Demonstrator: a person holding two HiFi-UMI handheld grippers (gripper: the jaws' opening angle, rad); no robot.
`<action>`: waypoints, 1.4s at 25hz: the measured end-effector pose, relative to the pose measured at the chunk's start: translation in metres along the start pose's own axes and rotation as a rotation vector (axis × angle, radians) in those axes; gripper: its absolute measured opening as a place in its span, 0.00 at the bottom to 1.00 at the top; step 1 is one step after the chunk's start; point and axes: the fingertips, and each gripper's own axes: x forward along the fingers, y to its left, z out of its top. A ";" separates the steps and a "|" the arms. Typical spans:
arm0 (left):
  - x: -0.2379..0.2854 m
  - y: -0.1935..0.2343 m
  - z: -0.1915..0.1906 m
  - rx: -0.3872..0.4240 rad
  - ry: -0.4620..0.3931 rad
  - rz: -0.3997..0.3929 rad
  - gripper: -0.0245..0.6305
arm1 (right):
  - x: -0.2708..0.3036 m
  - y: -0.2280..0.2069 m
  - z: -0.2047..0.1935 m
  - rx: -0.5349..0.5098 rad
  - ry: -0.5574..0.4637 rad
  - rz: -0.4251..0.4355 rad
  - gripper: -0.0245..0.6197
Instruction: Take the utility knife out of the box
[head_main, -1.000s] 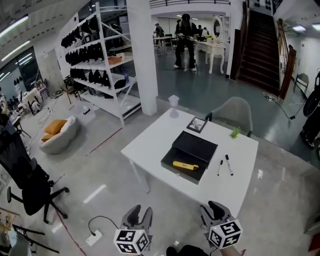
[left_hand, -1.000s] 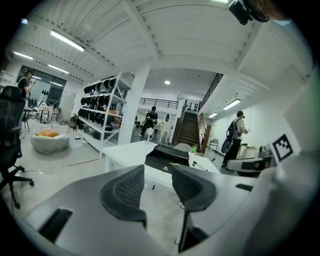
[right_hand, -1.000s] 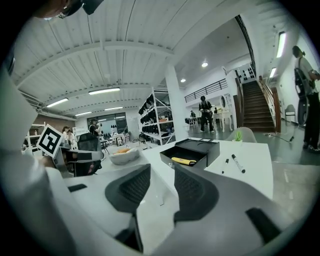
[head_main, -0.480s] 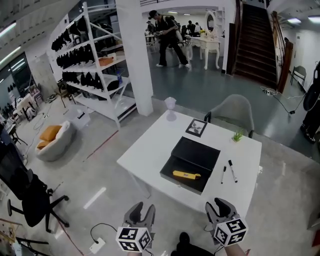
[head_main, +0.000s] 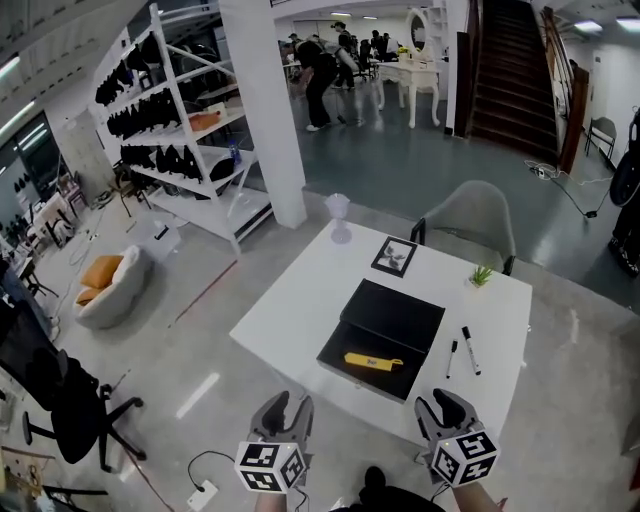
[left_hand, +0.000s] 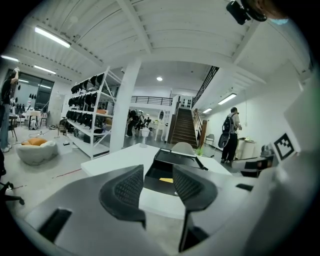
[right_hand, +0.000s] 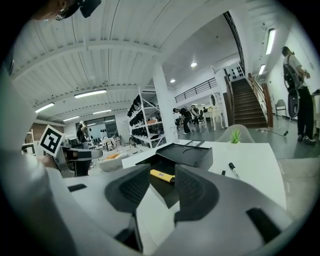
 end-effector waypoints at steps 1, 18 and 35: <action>0.006 -0.001 0.002 0.003 0.002 -0.002 0.28 | 0.002 -0.004 0.000 0.002 0.003 0.001 0.25; 0.085 -0.024 0.012 0.109 0.066 -0.093 0.28 | 0.022 -0.038 -0.007 0.069 0.008 -0.011 0.25; 0.149 -0.071 0.007 0.353 0.224 -0.482 0.28 | -0.001 -0.043 -0.016 0.170 -0.043 -0.271 0.26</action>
